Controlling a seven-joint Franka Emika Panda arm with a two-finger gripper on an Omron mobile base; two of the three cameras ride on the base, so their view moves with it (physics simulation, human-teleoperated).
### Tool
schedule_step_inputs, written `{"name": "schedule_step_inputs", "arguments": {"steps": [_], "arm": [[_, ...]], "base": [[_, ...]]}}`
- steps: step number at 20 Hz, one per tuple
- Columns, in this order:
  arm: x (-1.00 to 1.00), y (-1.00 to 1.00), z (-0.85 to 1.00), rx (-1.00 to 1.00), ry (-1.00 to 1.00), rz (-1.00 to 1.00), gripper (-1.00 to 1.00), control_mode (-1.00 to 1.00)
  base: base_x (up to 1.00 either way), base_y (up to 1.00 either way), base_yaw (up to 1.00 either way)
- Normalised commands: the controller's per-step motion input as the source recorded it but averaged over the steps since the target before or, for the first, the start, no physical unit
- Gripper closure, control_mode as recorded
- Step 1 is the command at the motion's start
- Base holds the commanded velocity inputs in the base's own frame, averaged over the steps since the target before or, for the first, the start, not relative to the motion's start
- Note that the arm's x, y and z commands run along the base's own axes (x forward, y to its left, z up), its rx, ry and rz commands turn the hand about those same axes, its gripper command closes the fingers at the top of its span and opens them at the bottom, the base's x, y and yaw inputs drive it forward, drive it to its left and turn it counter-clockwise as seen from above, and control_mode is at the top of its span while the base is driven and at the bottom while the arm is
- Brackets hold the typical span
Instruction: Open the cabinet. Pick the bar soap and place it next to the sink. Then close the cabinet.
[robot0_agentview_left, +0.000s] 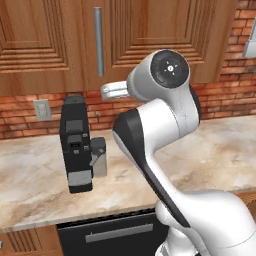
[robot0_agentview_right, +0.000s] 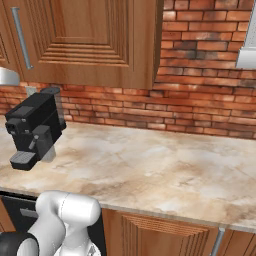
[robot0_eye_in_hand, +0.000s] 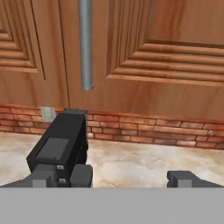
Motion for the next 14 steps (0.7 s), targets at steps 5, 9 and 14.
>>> {"name": "schedule_step_inputs", "arguments": {"steps": [5, 9, 14], "arm": [[0.31, 0.00, 0.00, 0.00, 0.00, 0.00, -1.00, -1.00], [0.45, 0.00, 0.00, 0.00, 0.00, 0.00, -1.00, -1.00], [0.46, 0.00, -0.01, 0.00, 0.00, 0.00, -1.00, -1.00]], "base": [[0.00, 0.00, 0.00], [0.00, 0.00, 0.00], [0.00, 0.00, 0.00]]}}
